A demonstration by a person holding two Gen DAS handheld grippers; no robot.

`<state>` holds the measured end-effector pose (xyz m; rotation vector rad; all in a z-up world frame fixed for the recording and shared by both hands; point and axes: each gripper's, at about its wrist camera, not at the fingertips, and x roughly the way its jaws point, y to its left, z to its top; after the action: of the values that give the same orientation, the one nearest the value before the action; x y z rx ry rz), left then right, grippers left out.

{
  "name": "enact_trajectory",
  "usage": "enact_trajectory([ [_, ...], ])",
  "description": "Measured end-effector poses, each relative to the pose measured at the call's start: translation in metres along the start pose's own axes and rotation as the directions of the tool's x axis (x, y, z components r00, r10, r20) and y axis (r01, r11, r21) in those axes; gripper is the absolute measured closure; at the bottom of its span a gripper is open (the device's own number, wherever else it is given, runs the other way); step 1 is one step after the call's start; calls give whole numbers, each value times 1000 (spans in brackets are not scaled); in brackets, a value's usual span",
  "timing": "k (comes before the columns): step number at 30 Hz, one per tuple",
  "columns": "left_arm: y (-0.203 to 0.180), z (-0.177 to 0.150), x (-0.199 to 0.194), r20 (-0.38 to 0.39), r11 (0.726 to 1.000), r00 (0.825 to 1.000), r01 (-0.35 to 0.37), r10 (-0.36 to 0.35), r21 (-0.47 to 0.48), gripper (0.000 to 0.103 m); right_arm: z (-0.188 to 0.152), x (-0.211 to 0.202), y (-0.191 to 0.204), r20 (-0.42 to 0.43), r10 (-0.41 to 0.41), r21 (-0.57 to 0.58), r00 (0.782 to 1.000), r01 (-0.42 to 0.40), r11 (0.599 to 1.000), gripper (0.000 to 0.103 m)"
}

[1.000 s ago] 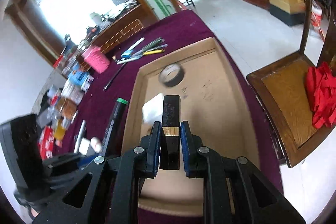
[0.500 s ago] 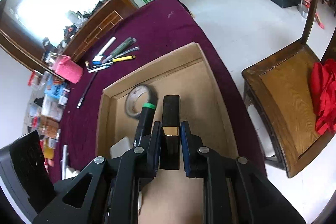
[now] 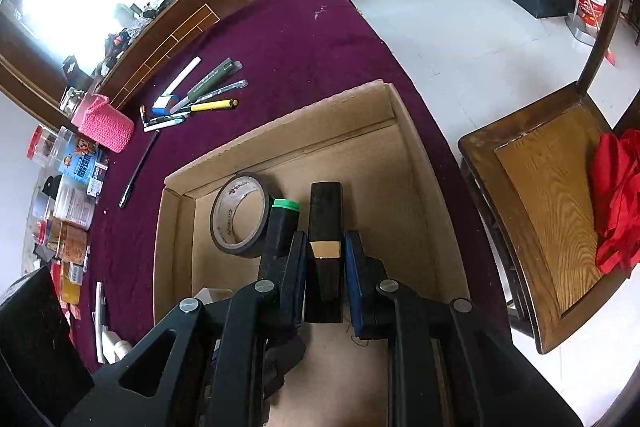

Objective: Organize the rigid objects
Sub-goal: 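Carry the marker and gold-banded tube into the cardboard box and open both tools, then grasp a red-ended black marker with the left tool while the right tool grasps another black marker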

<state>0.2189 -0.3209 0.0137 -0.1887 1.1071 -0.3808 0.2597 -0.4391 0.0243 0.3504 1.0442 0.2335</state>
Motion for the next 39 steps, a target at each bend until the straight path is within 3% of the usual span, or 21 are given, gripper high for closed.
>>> enact_trajectory([
  [5, 2, 3, 1, -5, 1000, 1000, 26, -26, -5, 84, 0, 0, 4, -6, 1, -16, 1000, -2, 1000, 81],
  [10, 0, 4, -1, -8, 1000, 1000, 28, -29, -3, 66, -2, -9, 5, 15, 11, -16, 1000, -11, 1000, 75],
  [17, -1, -4, -29, 29, 998, 998, 58, -58, -17, 66, -18, -60, 12, 138, 8, -43, 990, -2, 999, 72],
  [20, -2, -13, -53, 70, 998, 995, 66, -66, 0, 66, -39, -98, 26, 276, 2, -89, 961, 24, 996, 72],
  [24, 3, -31, -88, 140, 997, 988, 66, -69, 27, 65, -81, -145, 61, 461, -4, -187, 887, 101, 977, 72],
  [26, 11, -47, -110, 178, 997, 981, 67, -72, 35, 65, -103, -156, 76, 500, 29, -218, 865, 94, 971, 60],
  [31, 38, -83, -161, 265, 996, 962, 57, -73, 66, 65, -146, -154, 108, 493, 126, -316, 861, 42, 948, 57],
  [33, 50, -98, -179, 294, 996, 954, 35, -57, 80, 65, -159, -147, 119, 455, 174, -348, 874, -5, 937, 57],
  [35, 67, -112, -196, 320, 996, 946, 20, -46, 84, 65, -171, -138, 126, 397, 261, -354, 880, -116, 928, 57],
  [36, 79, -120, -203, 327, 997, 944, 17, -39, 71, 58, -176, -131, 130, 352, 321, -354, 880, -192, 915, 56],
  [37, 91, -125, -209, 332, 999, 943, 17, -33, 52, 52, -178, -126, 133, 327, 347, -353, 879, -227, 907, 52],
  [39, 123, -136, -221, 351, 1000, 936, 3, 0, -10, 51, -187, -112, 143, 304, 348, -341, 887, -240, 909, 45],
])
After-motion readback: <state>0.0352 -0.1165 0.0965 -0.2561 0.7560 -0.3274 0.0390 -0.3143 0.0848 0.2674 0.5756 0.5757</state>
